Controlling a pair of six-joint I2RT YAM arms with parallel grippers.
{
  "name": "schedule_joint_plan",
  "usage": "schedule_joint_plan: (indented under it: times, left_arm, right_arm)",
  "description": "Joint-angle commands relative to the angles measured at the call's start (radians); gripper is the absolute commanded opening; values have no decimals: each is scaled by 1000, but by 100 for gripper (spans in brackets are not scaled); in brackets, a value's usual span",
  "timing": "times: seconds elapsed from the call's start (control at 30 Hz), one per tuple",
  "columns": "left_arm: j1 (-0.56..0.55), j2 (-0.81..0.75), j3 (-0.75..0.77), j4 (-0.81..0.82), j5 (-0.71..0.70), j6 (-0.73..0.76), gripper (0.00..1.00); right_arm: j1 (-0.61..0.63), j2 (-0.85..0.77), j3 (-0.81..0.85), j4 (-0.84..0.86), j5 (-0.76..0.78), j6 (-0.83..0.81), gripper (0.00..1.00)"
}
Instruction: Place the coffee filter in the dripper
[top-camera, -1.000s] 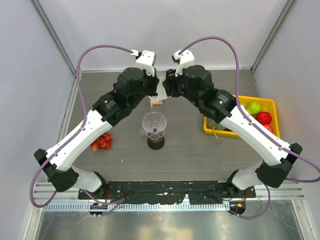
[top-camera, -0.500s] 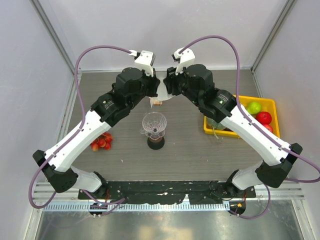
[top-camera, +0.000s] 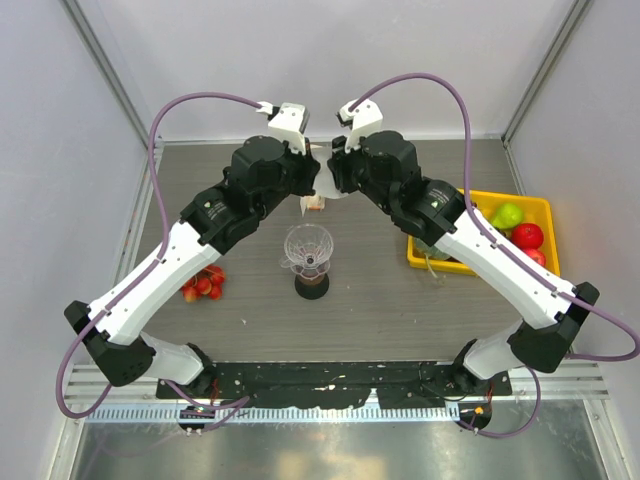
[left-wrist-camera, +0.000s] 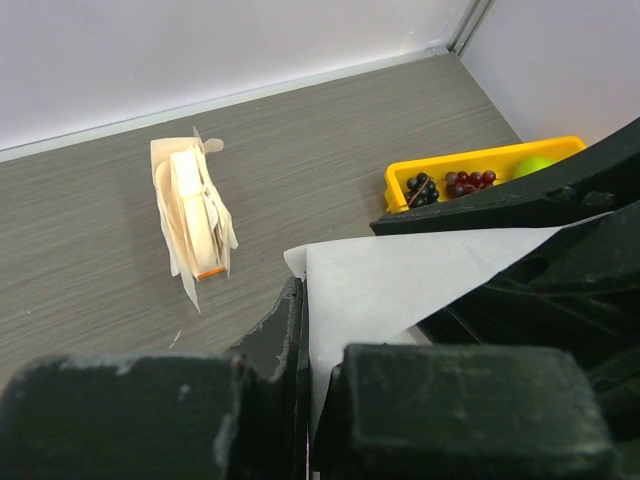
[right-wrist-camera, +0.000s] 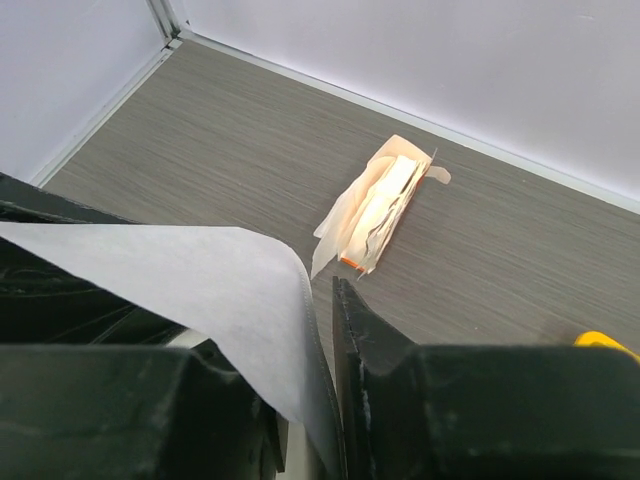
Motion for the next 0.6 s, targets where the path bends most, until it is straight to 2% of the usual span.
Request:
schedule_joint_plan:
  times: [0.0,0.13,0.23,0.33,0.4,0.43,0.5,0.57]
  left_arm:
    - [2,-36,16,24,12,-30,0]
    - [2,-30,17,21,6,-30,0]
    - [2,-24,23,16,0,-27,0]
    - [1,-16,31,10,-16,-21,0]
    - [2,-10,33,2,-23,-19,0]
    - [1,-7,34,1,-28,-18,0]
    - [4,-5,33,-5,-40,-9,0]
    - [4,-7,25,-7,-54,1,0]
  right_arm:
    - [-2,0,25,0,71,-17,22]
    - [-2,2,24,-3,80,-15,16]
    - [-2,3,22,-4,79,-14,5]
    - [-3,0,25,-1,33,-9,5]
    - [-2,-4,28,3,-15,5,19]
    - [-2,-6,31,-4,-29,8,33]
    - [-2,-14,46,-23,-41,5,46]
    - [-3,-15,63,-49,-24,-9,48]
